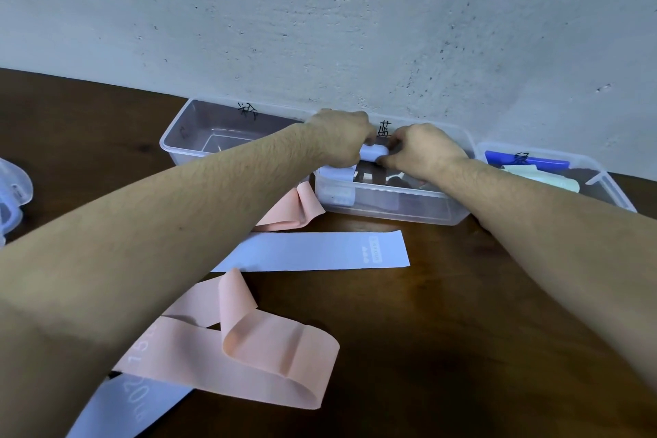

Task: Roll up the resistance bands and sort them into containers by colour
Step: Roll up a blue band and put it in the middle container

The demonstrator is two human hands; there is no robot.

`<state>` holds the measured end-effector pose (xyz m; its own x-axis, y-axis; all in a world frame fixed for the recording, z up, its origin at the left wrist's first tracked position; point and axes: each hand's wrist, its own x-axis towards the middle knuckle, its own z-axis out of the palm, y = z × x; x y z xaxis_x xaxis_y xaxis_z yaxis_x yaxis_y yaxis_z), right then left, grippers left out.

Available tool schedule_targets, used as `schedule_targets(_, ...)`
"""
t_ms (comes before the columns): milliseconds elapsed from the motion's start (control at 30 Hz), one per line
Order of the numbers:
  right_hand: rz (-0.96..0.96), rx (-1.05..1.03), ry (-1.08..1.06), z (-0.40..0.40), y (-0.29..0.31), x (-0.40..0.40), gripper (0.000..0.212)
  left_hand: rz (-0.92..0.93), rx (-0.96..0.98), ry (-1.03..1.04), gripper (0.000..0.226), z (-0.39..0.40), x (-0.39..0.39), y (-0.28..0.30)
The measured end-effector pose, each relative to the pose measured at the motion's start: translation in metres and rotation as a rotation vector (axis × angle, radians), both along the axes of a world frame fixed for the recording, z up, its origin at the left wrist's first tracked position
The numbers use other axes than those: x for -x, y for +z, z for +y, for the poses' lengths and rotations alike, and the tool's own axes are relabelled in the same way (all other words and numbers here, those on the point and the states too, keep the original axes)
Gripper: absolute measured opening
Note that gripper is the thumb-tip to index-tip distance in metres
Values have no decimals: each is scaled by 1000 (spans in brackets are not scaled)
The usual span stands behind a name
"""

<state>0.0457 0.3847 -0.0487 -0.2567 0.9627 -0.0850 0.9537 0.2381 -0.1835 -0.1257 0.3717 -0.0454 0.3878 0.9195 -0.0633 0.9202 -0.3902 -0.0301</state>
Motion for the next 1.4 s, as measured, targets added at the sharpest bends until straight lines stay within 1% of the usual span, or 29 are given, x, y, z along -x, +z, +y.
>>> schedule_targets(67, -9, 2, -4, 0, -1, -1, 27, -13, 27, 3, 39, 0, -1, 3)
schedule_targets(400, -30, 15, -27, -1, 0, -3, 30, -66, 10, -8, 40, -2, 2, 5)
schedule_targets(667, -30, 28, -49, -7, 8, -3, 25, -73, -7, -9, 38, -3, 1, 5)
schedule_targets(900, -44, -14, -56, -9, 13, -7, 29, -95, -50, -3, 34, -9, -1, 12)
schedule_targets(967, -35, -27, -51, -12, 17, -9, 31, -119, -75, 6, 32, -11, -2, 16)
schedule_targets(1200, 47, -138, -5, -41, 40, -8, 26, -251, -130, 49, 29, -35, -1, 32)
schedule_targets(1300, 104, -161, 35, -60, 45, -7, 22, -306, -159, 65, 28, -58, -1, 38)
schedule_targets(1400, 152, -155, 91, -85, 47, -7, 26, -385, -193, 78, 24, -91, -2, 37)
